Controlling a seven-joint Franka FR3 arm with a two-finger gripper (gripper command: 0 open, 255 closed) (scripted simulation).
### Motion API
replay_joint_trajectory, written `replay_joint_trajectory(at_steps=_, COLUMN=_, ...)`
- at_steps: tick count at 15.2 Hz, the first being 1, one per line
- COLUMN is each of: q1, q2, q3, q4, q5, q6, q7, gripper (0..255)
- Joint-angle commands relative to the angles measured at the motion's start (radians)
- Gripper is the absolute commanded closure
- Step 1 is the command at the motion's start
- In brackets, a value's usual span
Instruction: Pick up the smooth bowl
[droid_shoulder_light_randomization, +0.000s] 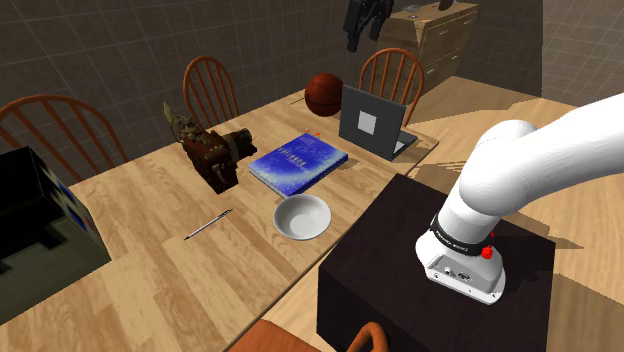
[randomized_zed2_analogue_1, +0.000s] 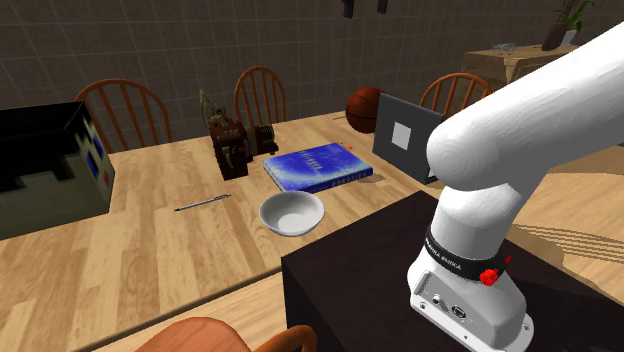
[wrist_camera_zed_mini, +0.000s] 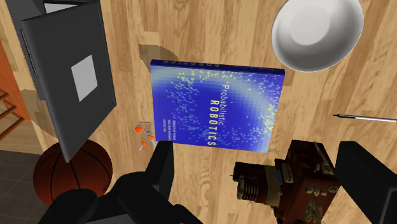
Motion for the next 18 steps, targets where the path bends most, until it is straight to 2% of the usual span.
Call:
replay_joint_trajectory(at_steps=1, q1=0.0, q2=0.0, q3=0.0, q4=0.0, q5=0.0, q6=0.0, q7=0.0, gripper=0)
replay_joint_trajectory(at_steps=10, q1=0.018, q2=0.057, q3=0.194, q4=-0.184, q5=-0.006, q6=0.178, q7=0.228, gripper=0)
replay_joint_trajectory(at_steps=18, q1=0.016, q2=0.226, q3=0.376, q4=-0.256, q5=-0.04, q6=0.338, q7=0.462, gripper=0)
